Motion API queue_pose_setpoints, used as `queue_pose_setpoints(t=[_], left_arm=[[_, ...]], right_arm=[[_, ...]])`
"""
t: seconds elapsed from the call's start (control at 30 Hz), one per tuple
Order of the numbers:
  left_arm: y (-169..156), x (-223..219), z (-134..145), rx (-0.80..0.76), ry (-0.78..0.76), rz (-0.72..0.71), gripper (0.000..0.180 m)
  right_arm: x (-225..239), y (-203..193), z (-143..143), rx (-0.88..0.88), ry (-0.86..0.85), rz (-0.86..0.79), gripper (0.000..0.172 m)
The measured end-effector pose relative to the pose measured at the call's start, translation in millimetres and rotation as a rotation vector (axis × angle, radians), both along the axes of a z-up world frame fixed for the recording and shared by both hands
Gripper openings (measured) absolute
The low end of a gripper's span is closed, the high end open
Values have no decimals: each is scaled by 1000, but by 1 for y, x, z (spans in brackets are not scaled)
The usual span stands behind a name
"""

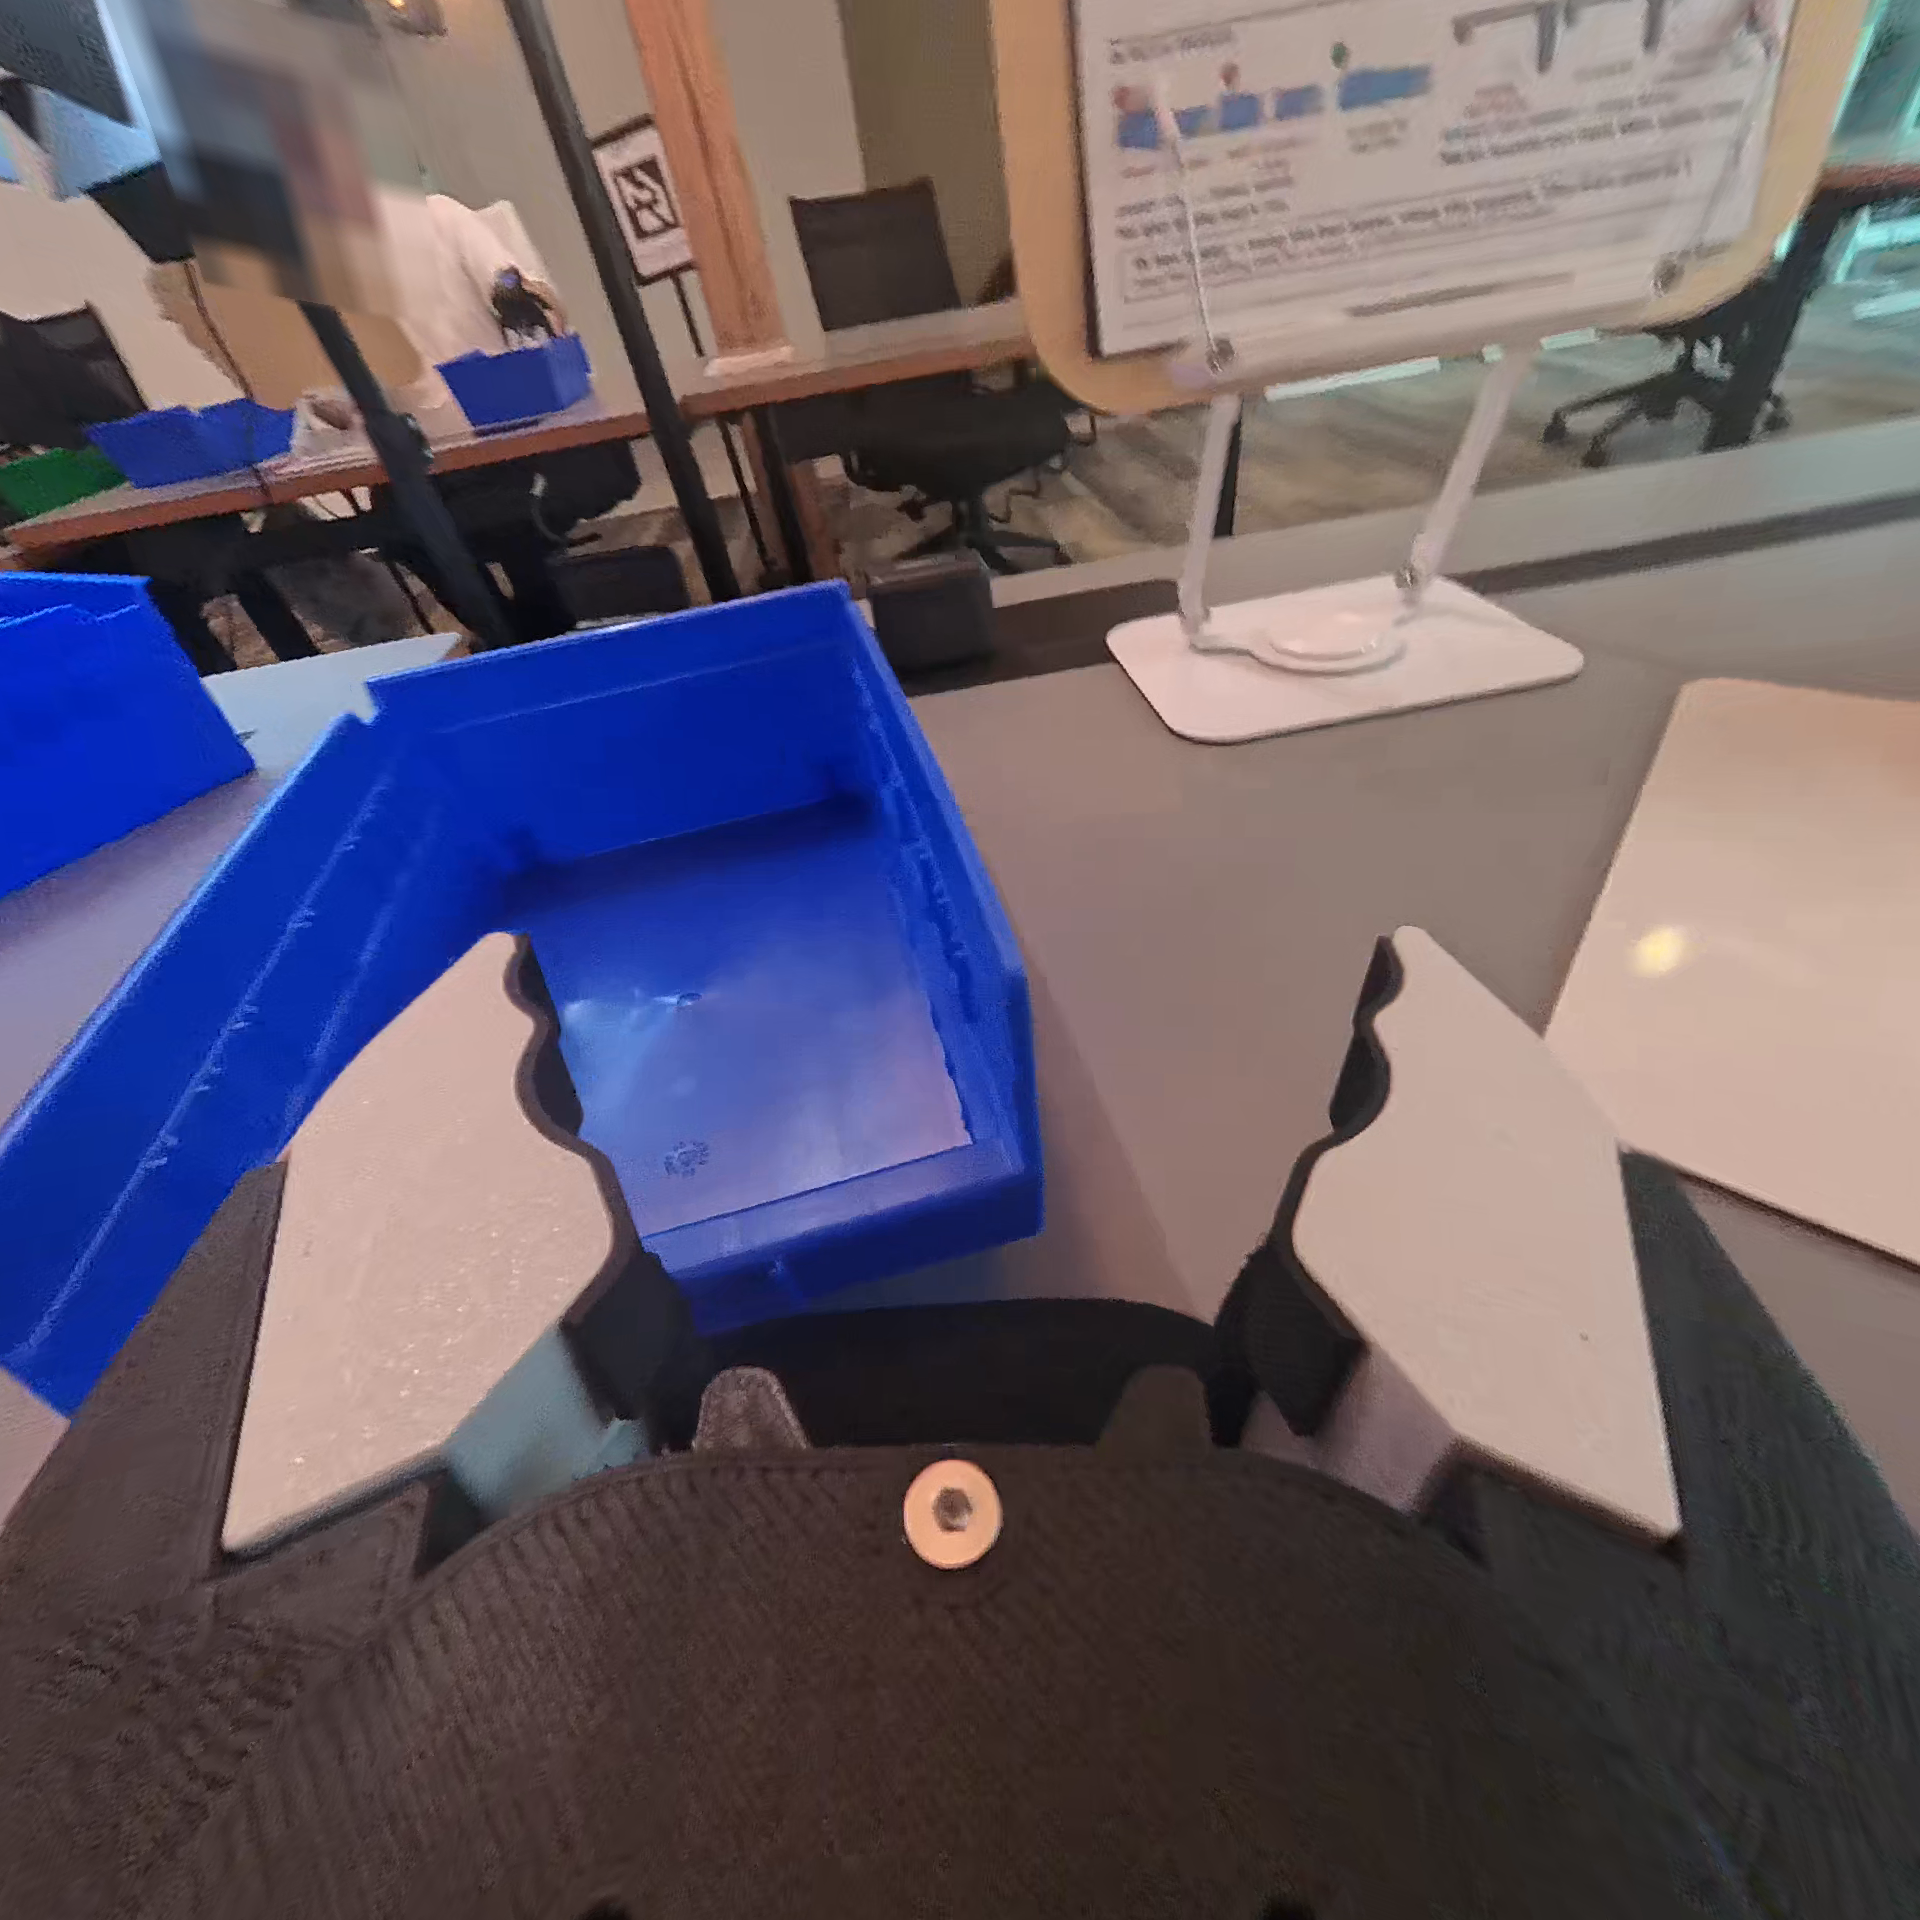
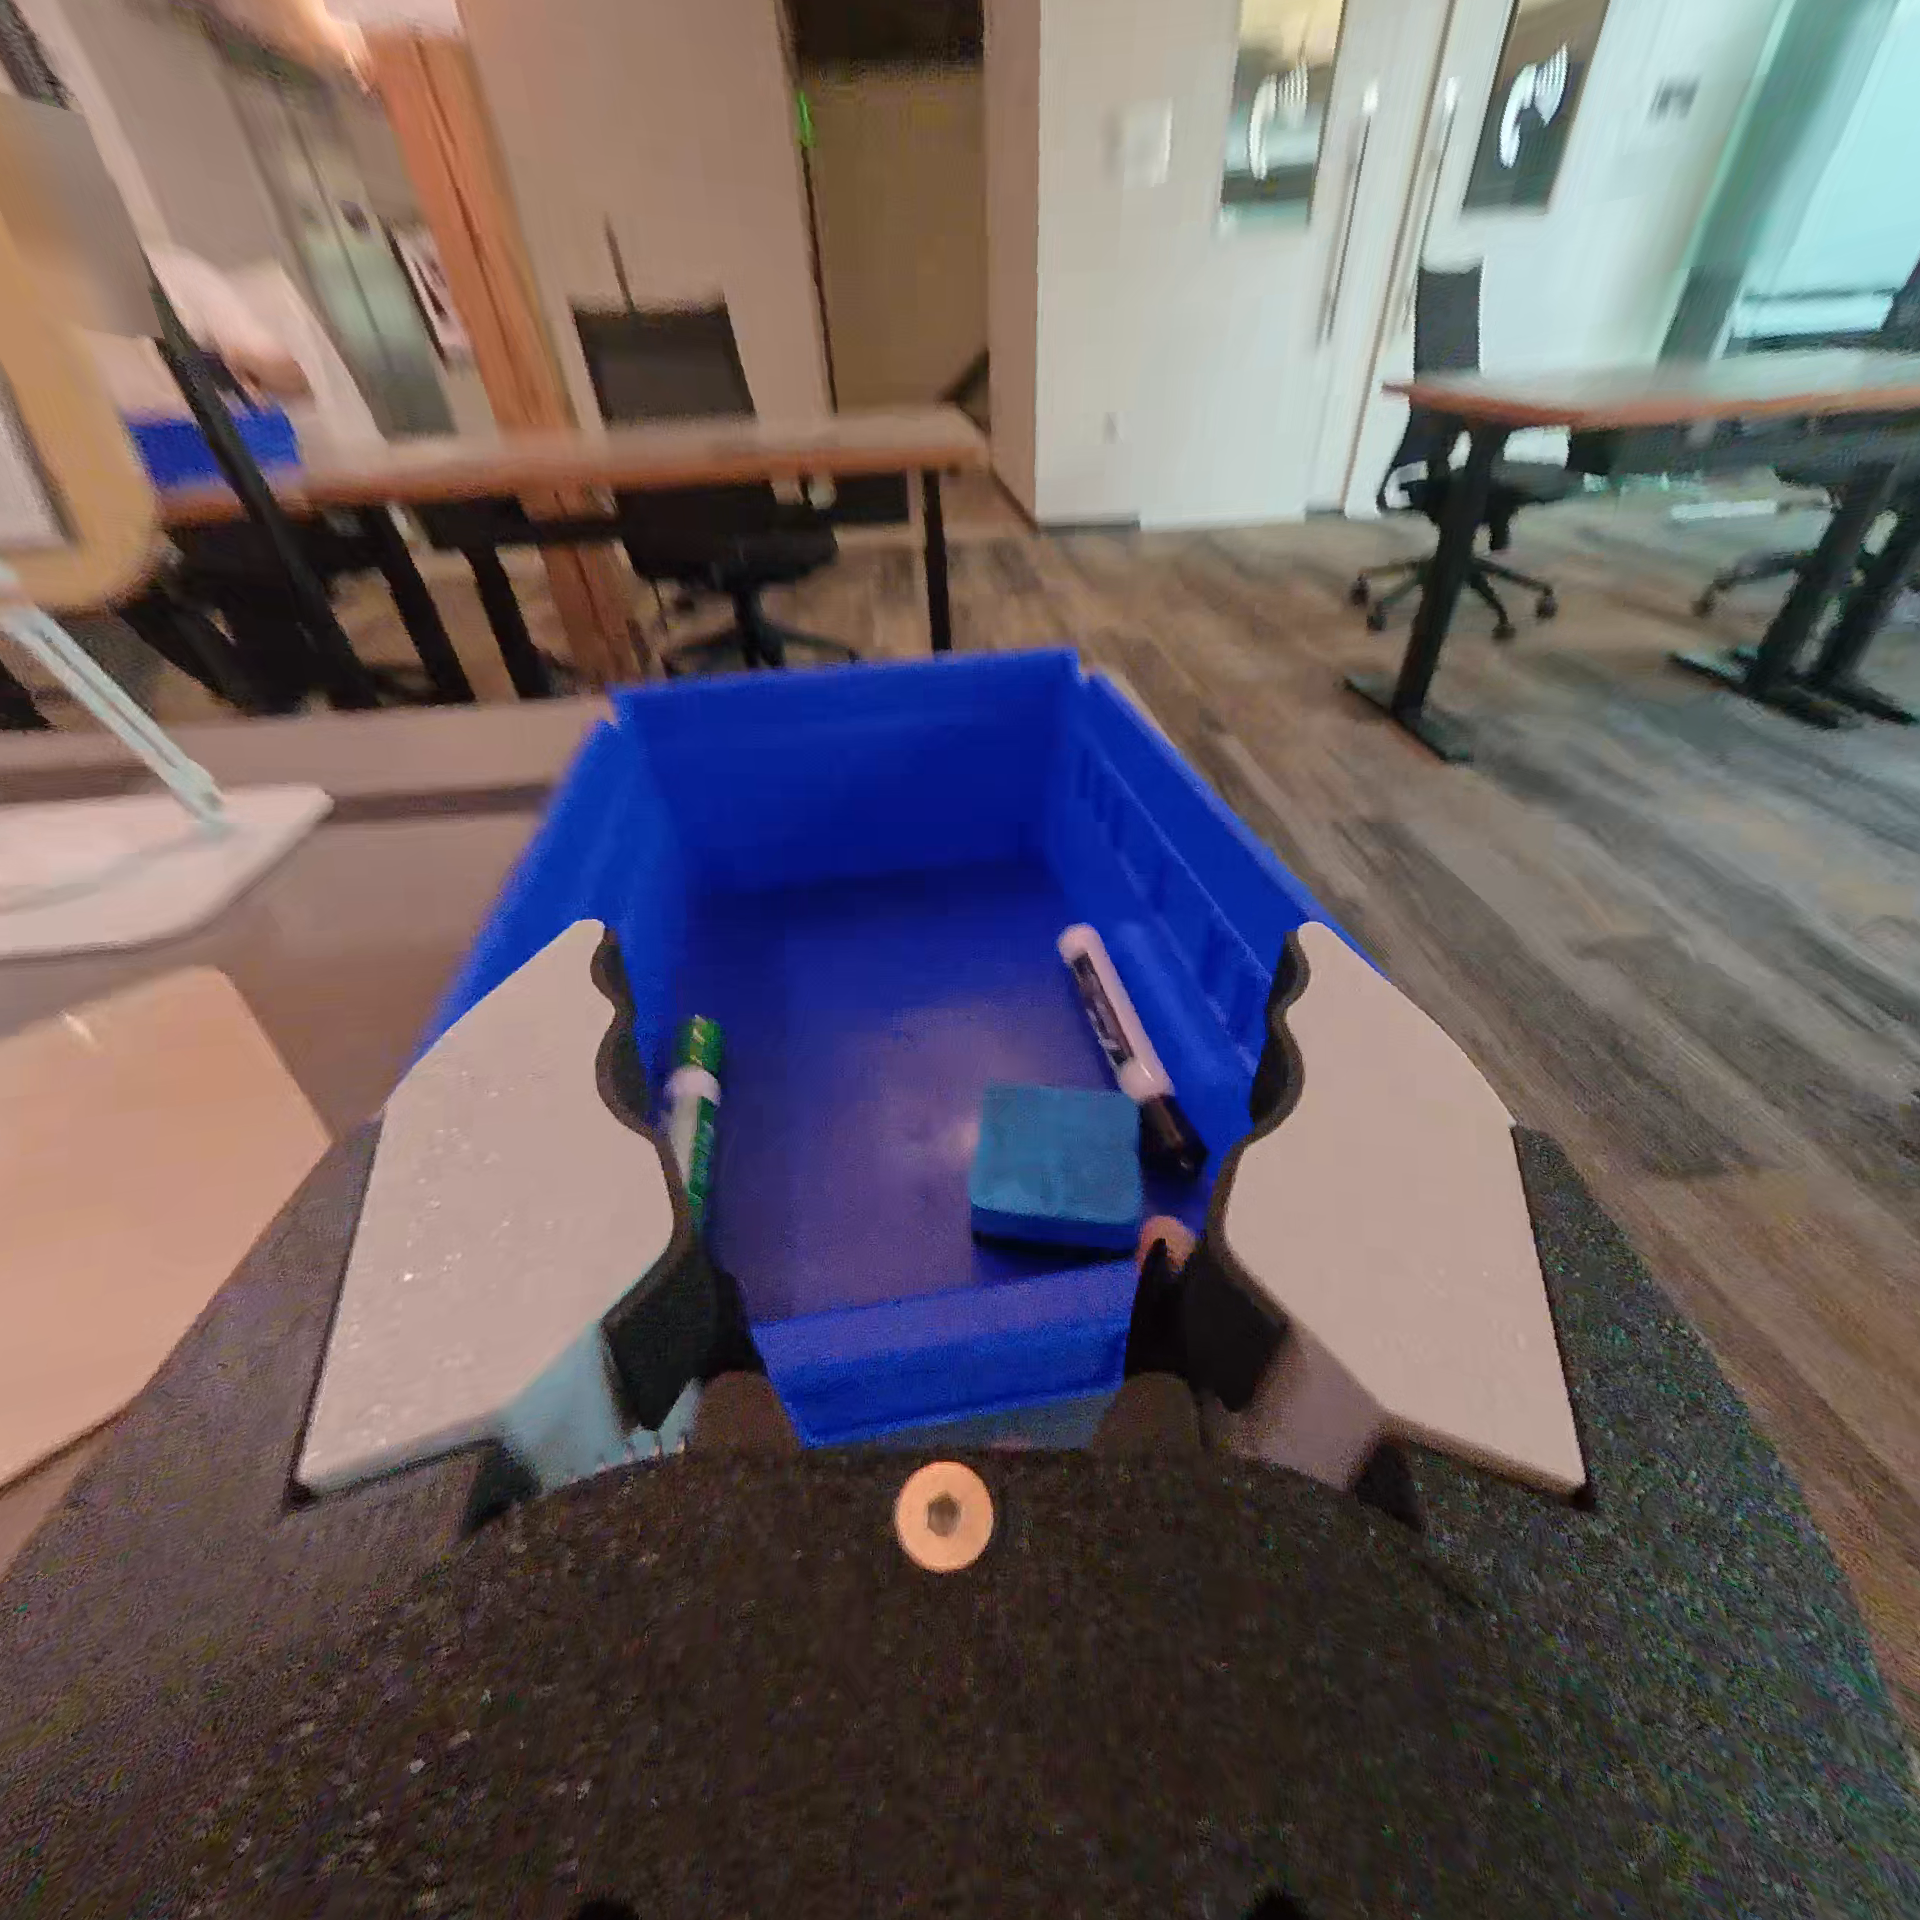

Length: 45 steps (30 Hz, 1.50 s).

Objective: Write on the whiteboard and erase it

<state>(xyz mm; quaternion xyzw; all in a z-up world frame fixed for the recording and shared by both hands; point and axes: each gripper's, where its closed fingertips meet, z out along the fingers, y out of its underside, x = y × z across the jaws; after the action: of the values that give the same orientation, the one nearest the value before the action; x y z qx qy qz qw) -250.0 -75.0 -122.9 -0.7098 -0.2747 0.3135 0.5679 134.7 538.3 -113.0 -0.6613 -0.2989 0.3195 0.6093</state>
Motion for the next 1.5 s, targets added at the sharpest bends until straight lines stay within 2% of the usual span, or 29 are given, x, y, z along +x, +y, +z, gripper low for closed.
queue_pose_setpoints(t=[0.07,0.13,0.23,0.3,0.37,0.43,0.53,0.6,0.7,0.73,0.77,0.8,0.83,0.87,0.97,1.07,1.2,1.4,1.5], left_arm=[[-4,-3,3,47,19,19,141],[-3,-5,2,45,34,29,141],[8,-3,-11,2,10,-5,141],[15,-4,-23,-33,-22,-23,141],[22,-3,-32,-43,-41,-47,141],[24,-7,-40,-89,-39,-36,140],[23,-15,-42,-127,-24,-9,132],[22,-23,-47,-154,-50,1,119],[25,-32,-63,-223,-108,-16,88],[27,-33,-70,-260,-134,-25,72],[29,-33,-75,-294,-142,-33,39],[28,-35,-77,-321,-119,-3,15],[26,-37,-76,-357,-76,21,12],[25,-38,-74,-395,-28,43,9],[31,-29,-71,-398,-1,6,8],[41,-15,-64,-344,-19,-30,8],[61,11,-51,-281,-5,-60,8],[101,55,-50,-284,14,-181,9],[122,73,-50,-272,16,-228,8]], right_arm=[[-2,-36,21,61,177,90,121],[-10,-70,18,63,188,167,133],[-34,-109,-17,117,-61,266,148],[-44,-114,-37,223,-257,247,148],[-54,-112,-45,258,-336,231,148],[-68,-112,-51,177,-326,263,146],[-80,-108,-56,121,-312,251,133],[-87,-108,-56,141,-320,228,118],[-94,-109,-58,171,-341,196,95],[-93,-105,-59,184,-370,163,90],[-89,-99,-59,204,-390,110,75],[-85,-91,-55,226,-391,52,50],[-82,-87,-52,244,-380,19,24],[-82,-85,-49,248,-364,18,6],[-90,-90,-51,189,-348,68,4],[-96,-98,-50,205,-408,83,4],[-108,-122,-38,226,-388,108,4],[-136,-168,-19,227,-333,208,5],[-151,-204,-15,234,-320,257,5]])
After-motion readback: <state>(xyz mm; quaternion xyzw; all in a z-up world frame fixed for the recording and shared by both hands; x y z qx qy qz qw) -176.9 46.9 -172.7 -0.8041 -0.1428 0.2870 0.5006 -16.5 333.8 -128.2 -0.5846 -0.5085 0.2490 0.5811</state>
